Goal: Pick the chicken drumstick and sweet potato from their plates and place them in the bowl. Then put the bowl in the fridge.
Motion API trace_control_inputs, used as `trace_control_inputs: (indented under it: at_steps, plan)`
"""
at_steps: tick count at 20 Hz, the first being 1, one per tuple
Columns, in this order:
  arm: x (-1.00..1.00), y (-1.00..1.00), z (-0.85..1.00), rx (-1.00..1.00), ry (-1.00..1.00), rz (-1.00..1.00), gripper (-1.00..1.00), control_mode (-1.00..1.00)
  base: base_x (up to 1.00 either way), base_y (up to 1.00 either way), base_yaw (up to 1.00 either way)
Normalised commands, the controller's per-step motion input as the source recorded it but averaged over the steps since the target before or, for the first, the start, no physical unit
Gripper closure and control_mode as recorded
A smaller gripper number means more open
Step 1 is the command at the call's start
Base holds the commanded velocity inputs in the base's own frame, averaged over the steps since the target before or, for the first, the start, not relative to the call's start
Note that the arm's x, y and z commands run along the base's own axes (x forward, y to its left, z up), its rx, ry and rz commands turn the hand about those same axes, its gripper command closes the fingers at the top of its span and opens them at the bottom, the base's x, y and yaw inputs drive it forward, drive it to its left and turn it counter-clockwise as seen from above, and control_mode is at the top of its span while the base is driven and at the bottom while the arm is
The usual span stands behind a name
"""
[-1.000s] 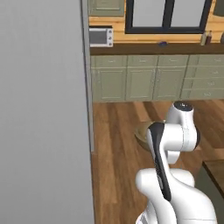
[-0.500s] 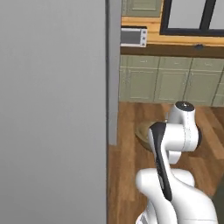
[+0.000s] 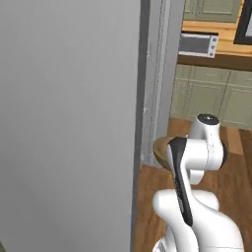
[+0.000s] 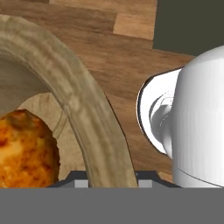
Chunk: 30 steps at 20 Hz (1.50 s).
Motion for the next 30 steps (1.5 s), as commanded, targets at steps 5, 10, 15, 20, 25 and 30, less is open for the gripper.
trace_control_inputs:
  at_steps: [5, 10, 15, 20, 25, 30]
  plan:
    - [0.00, 0.00, 0.00, 0.00, 0.00, 0.00, 1.00, 1.00, 0.14, -0.11, 0.41]
    - [0.00, 0.00, 0.00, 0.00, 0.00, 0.00, 1.00, 1.00, 0.29, 0.00, 0.38]
    - [0.00, 0.00, 0.00, 0.00, 0.00, 0.00, 1.00, 1.00, 0.33, 0.01, 0.49]
    - [0.00, 0.00, 0.00, 0.00, 0.00, 0.00, 1.00, 1.00, 0.17, -0.02, 0.55]
    - [0.00, 0.00, 0.00, 0.00, 0.00, 0.00, 1.00, 1.00, 0.14, -0.18, 0.62]
    - [0.00, 0.00, 0.00, 0.00, 0.00, 0.00, 1.00, 1.00, 0.10, -0.30, 0.63]
